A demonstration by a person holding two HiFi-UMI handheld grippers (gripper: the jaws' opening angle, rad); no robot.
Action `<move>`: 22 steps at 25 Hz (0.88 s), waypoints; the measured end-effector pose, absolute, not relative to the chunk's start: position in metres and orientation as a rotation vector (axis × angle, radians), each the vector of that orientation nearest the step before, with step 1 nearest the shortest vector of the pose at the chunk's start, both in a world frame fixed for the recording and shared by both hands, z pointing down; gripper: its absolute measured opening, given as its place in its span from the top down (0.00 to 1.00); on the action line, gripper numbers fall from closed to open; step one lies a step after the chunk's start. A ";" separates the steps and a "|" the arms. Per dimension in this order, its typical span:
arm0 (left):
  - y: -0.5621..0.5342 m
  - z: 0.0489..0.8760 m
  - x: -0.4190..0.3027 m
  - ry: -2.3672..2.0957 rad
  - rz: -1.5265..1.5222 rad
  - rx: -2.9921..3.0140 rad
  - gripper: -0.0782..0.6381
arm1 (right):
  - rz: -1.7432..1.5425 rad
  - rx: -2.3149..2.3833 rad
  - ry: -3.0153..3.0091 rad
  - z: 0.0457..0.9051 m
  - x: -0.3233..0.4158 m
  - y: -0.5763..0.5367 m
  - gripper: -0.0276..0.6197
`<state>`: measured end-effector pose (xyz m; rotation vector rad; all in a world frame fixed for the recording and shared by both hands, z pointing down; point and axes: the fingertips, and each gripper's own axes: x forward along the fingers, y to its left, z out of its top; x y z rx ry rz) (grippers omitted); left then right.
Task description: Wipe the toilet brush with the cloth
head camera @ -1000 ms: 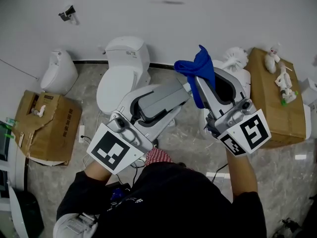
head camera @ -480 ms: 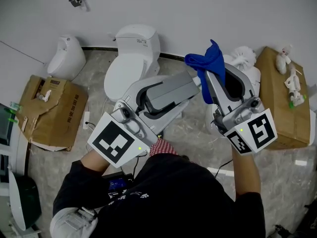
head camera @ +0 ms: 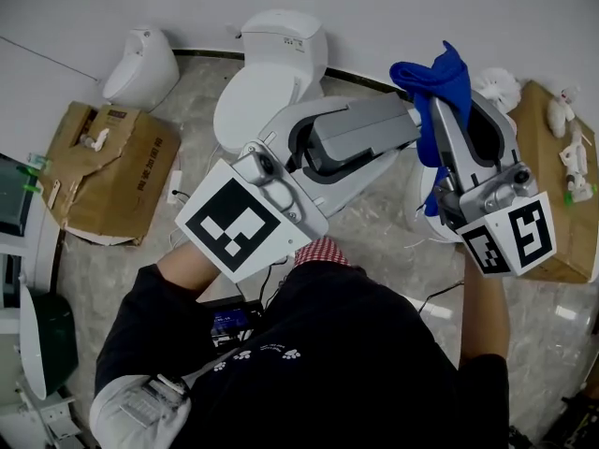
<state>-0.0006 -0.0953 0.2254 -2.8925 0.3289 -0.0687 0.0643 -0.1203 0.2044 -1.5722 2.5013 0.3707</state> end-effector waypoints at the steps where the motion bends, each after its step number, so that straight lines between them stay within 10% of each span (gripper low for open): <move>1: -0.095 0.226 -0.001 0.327 -0.068 -2.894 0.65 | 0.375 -1.573 2.504 0.204 0.064 -0.120 0.85; 22: -0.094 0.221 0.001 0.307 -0.037 -2.853 0.65 | 0.388 -1.608 2.497 0.206 0.067 -0.123 0.85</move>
